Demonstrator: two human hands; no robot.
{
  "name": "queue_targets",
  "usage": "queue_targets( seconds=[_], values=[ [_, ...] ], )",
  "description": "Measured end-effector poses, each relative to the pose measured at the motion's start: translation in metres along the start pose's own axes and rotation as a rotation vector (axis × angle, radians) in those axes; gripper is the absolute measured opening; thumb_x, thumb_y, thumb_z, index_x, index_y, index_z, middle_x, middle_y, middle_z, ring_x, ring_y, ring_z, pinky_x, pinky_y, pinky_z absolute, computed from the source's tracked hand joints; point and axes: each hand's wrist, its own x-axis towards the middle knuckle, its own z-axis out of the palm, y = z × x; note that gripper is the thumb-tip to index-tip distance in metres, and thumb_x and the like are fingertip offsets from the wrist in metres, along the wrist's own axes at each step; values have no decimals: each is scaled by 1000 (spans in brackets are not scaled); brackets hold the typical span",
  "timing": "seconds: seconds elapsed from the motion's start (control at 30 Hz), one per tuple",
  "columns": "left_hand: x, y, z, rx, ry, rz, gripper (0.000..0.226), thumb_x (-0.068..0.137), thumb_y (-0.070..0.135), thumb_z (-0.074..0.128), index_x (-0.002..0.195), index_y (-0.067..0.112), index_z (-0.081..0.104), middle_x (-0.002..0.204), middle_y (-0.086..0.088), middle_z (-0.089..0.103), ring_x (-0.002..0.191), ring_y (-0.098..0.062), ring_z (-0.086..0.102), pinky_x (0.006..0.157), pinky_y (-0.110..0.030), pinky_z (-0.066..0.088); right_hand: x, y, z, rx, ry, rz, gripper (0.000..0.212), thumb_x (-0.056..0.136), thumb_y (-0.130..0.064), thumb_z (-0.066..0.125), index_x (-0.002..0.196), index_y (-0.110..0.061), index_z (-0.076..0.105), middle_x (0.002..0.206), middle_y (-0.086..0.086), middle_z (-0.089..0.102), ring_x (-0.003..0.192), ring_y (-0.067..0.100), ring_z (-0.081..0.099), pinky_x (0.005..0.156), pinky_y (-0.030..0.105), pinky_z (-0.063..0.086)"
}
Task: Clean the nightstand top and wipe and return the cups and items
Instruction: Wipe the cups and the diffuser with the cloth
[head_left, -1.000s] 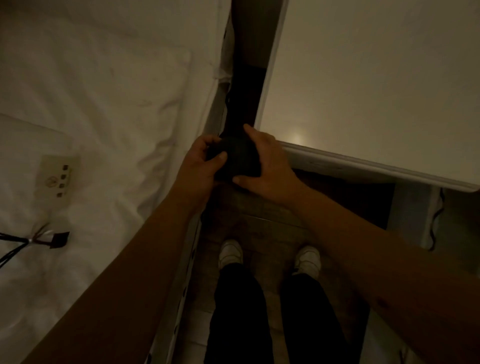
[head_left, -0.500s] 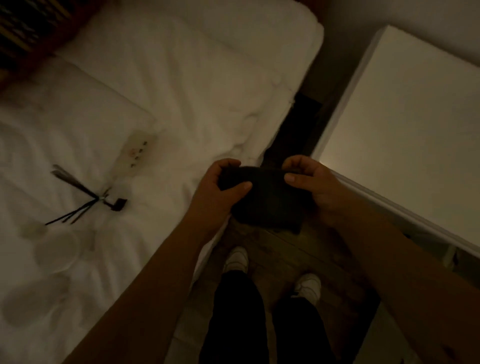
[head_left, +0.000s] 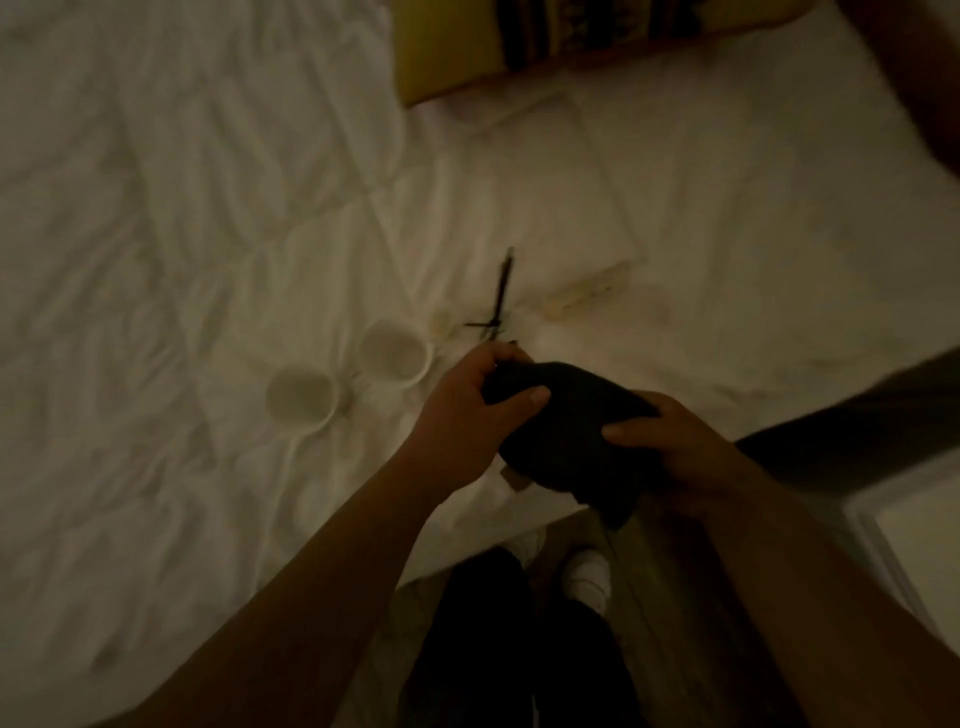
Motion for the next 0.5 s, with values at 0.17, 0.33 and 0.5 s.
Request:
queue_targets(
  seconds=[0.17, 0.33, 0.5],
  values=[
    [-45, -14, -52, -41, 222, 22, 26, 82, 16, 74, 92, 39, 67, 90, 9, 70, 84, -7, 68, 67, -21, 56, 25, 20, 58, 14, -96, 104, 48, 69, 8, 58, 118, 8, 57, 101, 31, 66, 84, 42, 68, 69, 48, 59],
    [-87, -39, -96, -199, 501, -2, 26, 87, 8, 67, 86, 34, 69, 84, 8, 71, 83, -14, 69, 68, -30, 58, 37, 45, 101, 185, -153, 192, 54, 60, 6, 53, 108, -9, 73, 113, 21, 68, 98, 39, 67, 73, 46, 58],
    [-94, -78, -150, 136, 788, -31, 30, 86, 21, 69, 112, 31, 57, 114, 11, 63, 93, 1, 62, 75, -15, 52, 55, 62, 139, 280, -208, 152, 68, 58, 1, 54, 124, -9, 63, 126, 22, 61, 110, 45, 60, 78, 52, 54]
  ],
)
